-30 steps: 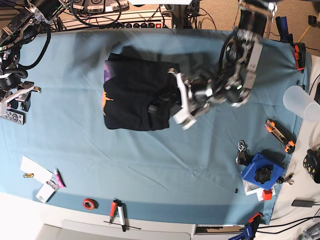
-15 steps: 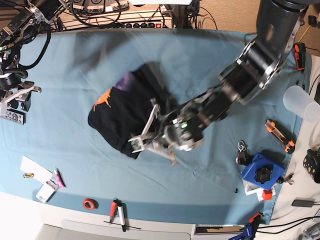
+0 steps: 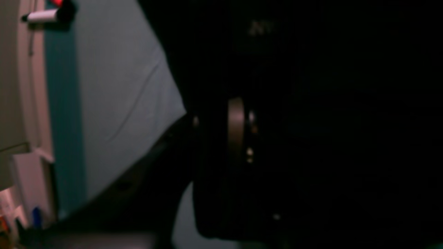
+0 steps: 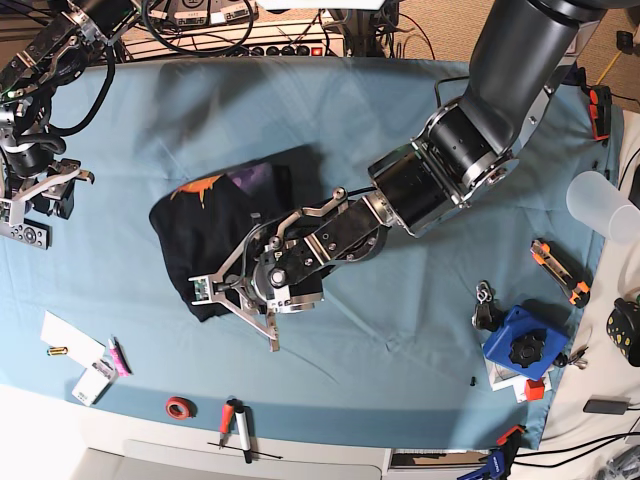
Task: Layout the t-shirt on the table in an organized manner, then fold the t-shirt properly
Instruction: 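Push and flatten the bundle's edge with the left gripper, then release the shirt and lift both grippers away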
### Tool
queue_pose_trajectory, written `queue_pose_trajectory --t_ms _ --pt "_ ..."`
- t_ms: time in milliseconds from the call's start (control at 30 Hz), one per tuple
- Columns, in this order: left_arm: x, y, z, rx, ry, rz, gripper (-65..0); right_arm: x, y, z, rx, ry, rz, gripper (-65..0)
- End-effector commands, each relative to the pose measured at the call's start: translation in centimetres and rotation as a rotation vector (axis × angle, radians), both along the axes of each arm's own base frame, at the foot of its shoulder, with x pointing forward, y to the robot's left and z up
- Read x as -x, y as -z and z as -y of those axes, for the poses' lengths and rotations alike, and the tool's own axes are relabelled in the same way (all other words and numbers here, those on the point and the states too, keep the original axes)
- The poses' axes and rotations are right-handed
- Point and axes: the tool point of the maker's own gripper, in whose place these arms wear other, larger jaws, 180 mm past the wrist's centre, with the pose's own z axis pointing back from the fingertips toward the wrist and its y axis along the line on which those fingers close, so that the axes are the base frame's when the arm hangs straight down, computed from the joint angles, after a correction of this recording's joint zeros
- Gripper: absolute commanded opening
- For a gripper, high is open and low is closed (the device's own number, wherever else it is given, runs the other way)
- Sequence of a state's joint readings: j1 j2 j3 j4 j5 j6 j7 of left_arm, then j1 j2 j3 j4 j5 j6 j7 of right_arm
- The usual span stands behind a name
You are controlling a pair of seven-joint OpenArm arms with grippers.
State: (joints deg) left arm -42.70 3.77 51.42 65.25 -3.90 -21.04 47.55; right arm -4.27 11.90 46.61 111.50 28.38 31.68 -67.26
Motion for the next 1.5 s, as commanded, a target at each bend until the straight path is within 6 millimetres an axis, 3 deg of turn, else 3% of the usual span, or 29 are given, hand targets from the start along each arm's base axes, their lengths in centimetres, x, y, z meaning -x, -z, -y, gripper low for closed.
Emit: queue_pose_trajectory --t_ms 0,67,233,333,400,500,567,667,800,867,967,1167,1300,1467 --pt "-1.2 -2.4 0.8 0.030 0.005 0.062 -51.5 -0.6 -1.6 0.3 0.028 -0.007 0.048 -40.1" --pt "-1.2 -2.5 0.8 0.033 0.002 0.062 -45.0 -0.6 -1.6 0.3 0.028 -0.007 0.049 -40.1" --pt "-2.8 -3.9 0.9 0.133 -0.117 0.111 -44.3 -0.6 -1.6 0.3 0.028 -0.007 0.049 -40.1" --pt "-4.0 -4.7 -0.4 0.168 -0.269 0.138 -44.4 -0.6 -1.6 0.2 0.026 -0.009 0.052 -40.1" --pt "-4.8 -5.4 -1.8 0.169 -0.386 0.167 -47.9 -0.7 -1.8 0.0 0.014 -0.018 0.063 -40.1" --pt "-5.0 -6.4 -3.2 0.103 -0.443 0.218 -64.6 -1.5 -2.6 -1.6 -0.048 -0.085 0.125 -40.1" --pt "-4.6 -6.7 -4.4 0.039 -0.487 0.222 -65.0 -1.8 -3.1 -3.3 -0.086 -0.171 0.162 -41.1" --pt "-4.2 -6.8 -7.4 -0.100 -0.585 0.248 -65.0 -2.1 -3.9 -5.4 -0.139 -0.274 0.205 -50.4" --pt "-3.9 -5.5 -9.0 -0.127 -0.637 0.264 -65.0 -2.4 -4.2 -7.2 -0.162 -0.355 0.225 -63.3" --pt "-3.6 -4.7 -9.9 -0.139 -0.658 0.255 -65.0 -2.8 -4.0 -8.5 -0.179 -0.398 0.223 -65.0" --pt "-3.2 -4.0 -11.6 -0.097 -0.718 0.206 -65.0 -3.5 -3.2 -11.4 -0.201 -0.489 0.191 -65.0" --pt "-3.4 -5.5 -16.2 0.138 -0.865 0.099 -65.0 -4.6 -1.4 -17.6 -0.202 -0.665 0.135 -65.0" --pt "-3.0 -5.4 -20.6 0.221 -0.939 0.051 -65.0 -5.5 -0.1 -19.4 -0.130 -0.708 0.116 -65.0" --pt "-1.2 -2.2 -25.2 0.185 -1.007 -0.016 -65.0 -7.3 3.7 -19.2 -0.178 -0.678 0.015 -65.0"
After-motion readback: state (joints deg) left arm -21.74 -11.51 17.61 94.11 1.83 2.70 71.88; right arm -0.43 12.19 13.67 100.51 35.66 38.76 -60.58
